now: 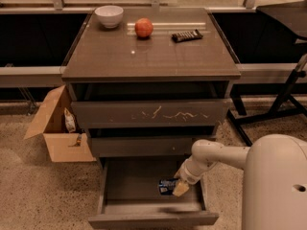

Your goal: Place pepsi can into bottom drawer

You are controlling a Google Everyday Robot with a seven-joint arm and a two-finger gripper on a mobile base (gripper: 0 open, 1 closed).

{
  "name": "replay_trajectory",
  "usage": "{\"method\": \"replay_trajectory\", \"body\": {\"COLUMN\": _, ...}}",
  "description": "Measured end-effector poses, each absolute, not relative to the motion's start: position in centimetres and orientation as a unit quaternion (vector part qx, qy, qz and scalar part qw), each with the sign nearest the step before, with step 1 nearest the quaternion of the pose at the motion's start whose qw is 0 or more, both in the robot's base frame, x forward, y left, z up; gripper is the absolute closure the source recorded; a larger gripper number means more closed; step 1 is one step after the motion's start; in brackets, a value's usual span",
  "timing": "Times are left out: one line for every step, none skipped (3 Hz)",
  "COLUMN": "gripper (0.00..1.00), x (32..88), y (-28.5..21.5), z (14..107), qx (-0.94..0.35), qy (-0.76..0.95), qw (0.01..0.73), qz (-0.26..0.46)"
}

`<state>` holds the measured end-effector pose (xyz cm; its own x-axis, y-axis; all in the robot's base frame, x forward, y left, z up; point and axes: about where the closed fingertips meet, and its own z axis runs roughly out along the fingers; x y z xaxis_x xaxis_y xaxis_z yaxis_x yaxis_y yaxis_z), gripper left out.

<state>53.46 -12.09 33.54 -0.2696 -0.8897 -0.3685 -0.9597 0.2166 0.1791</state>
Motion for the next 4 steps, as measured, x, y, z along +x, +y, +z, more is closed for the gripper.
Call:
{"method": "replay_trajectory", "body": {"gripper": 1.0, "x": 53.5, "y": -11.7, "z": 29.6, "qx": -0.61, "qy": 0.758, "qw": 0.096, "qz": 0.209}}
{"method": "replay_trajectory", "body": {"gripper": 0.83, "x": 54.4, "y": -11.6, "z": 26.3, "qx": -0.611, "qy": 0.754, "qw": 0.095, "qz": 0.221}}
{"method": "replay_trajectory", "body": {"gripper": 0.59, "x": 55.4, "y": -11.8, "z": 23.7, "qx": -0.606, "qy": 0.755, "qw": 0.093, "qz": 0.233}}
{"method": "replay_trajectory", "body": {"gripper": 0.35, "x": 56.3, "y": -12.2, "z": 22.0, "qx": -0.601, "qy": 0.755, "qw": 0.094, "qz": 0.245}}
